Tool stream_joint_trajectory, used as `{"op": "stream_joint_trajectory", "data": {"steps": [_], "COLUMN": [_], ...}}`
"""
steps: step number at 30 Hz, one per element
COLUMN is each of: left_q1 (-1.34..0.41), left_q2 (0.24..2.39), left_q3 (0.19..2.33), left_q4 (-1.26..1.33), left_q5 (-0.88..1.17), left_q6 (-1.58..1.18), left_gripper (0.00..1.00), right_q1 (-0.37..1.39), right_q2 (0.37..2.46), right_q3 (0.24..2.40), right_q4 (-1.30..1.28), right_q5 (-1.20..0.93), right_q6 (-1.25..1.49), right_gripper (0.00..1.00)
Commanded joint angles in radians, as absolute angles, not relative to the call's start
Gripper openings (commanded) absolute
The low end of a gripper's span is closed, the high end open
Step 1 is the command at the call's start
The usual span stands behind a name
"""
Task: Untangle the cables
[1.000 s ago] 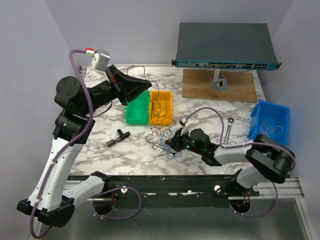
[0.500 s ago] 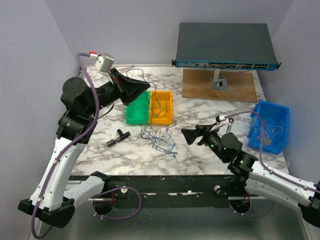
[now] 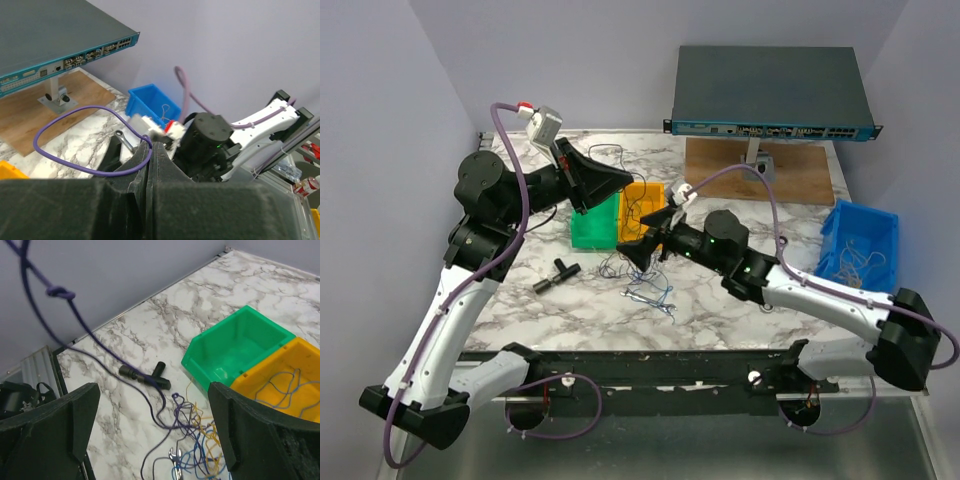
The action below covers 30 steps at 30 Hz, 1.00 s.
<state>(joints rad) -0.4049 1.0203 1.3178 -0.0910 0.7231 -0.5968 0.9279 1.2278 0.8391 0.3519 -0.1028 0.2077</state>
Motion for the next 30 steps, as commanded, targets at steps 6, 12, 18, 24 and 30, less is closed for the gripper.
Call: {"op": "stream_joint_trajectory", "data": {"steps": [6, 12, 18, 24, 30], "left_q1": [-0.416, -0.408, -0.387, -0.364, -0.345], "left_q2": [1.021, 1.015, 1.006, 0.973, 0.956], "left_q3": [1.388, 1.478, 1.593, 1.502, 1.44], "left_q4": [-0.049, -0.081, -0.239, -0.246, -0.285], "left_q5": [0.746, 0.691, 0.519, 0.43, 0.303], "left_q6": [-0.621, -0.595, -0.53, -0.538, -0.515], "left_gripper": [0.0, 0.0, 0.0, 0.0, 0.0], "right_q1": [0.98, 0.98, 0.98, 0.978, 0.97], "right_q2": [1.499, 1.583, 1.411, 1.052, 0.797], "right_q3": [0.849, 0.615, 0.261, 0.281, 0.359], "right_q4": [0.601, 0.716, 0.75, 0.14, -0.282], "right_q5": [-0.108, 0.088, 0.305, 0.674, 0.914], "right_q6": [0.255, 0.476, 0.724, 0.877, 1.046], "right_gripper": [0.72, 0.37, 0.16, 0.07, 0.33]}}
